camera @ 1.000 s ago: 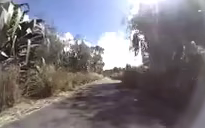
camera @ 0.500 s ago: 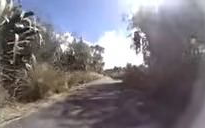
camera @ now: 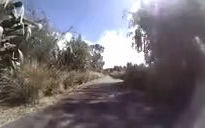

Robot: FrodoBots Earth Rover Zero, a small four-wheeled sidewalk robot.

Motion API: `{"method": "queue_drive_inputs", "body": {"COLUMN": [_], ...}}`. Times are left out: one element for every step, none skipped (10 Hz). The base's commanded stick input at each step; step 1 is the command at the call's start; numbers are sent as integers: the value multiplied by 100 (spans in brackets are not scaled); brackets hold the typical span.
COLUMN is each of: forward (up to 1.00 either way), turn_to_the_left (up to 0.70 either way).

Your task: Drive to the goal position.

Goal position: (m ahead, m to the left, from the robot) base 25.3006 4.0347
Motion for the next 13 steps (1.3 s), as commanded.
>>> {"method": "queue_drive_inputs", "body": {"forward": [85, 85, 85, 85, 85, 85, 85, 85, 85, 85, 85, 85, 85], "turn_to_the_left": [0, 0, 0, 0, 24, 12, 1, 0, 0, 0, 0, 0, 0]}}
